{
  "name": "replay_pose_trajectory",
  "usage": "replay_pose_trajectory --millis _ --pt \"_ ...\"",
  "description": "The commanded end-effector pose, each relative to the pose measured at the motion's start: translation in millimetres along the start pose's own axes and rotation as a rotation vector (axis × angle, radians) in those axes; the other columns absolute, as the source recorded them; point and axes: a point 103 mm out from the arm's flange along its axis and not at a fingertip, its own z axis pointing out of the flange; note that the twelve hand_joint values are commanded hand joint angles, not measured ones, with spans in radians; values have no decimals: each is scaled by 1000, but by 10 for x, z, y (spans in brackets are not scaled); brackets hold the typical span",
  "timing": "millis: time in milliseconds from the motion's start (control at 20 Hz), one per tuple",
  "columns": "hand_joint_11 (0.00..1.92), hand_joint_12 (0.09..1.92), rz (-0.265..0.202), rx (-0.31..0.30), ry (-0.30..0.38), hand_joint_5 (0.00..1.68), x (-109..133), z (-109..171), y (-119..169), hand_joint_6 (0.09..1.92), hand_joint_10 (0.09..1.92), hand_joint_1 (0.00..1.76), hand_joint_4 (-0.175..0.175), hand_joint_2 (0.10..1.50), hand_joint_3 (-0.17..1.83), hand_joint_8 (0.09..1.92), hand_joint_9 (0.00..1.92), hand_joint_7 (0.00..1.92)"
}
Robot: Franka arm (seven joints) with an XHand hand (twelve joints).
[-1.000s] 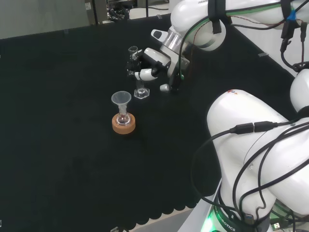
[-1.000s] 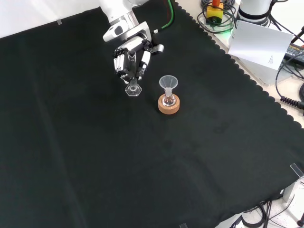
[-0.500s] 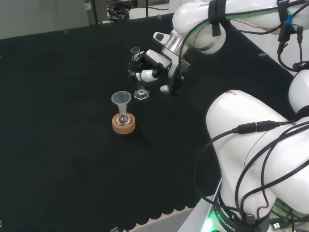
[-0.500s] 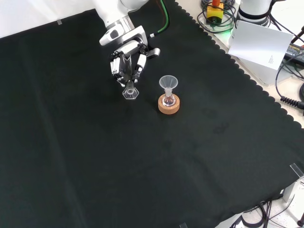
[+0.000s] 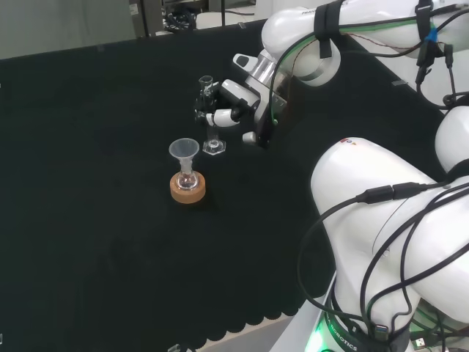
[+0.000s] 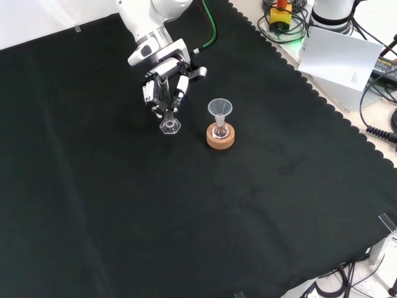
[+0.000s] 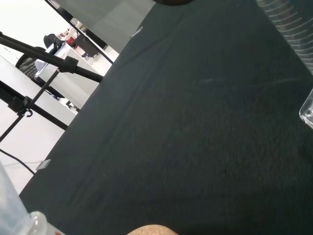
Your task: Put the graduated cylinder back on the table.
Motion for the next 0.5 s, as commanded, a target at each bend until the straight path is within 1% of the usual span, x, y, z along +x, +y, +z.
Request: replay_pose_trajectory --millis 50,350,500 --pt "1099 814 3 7 7 830 -50 -23 -31 1210 87 1233 -175 1185 0 1213 1360 859" --pt "1082 831 5 27 22 808 -16 57 4 1241 87 1227 -175 1196 2 1246 1335 835" --pt "1076 846 7 32 34 838 -26 72 -5 1206 87 1151 -175 1188 -1 824 1316 875"
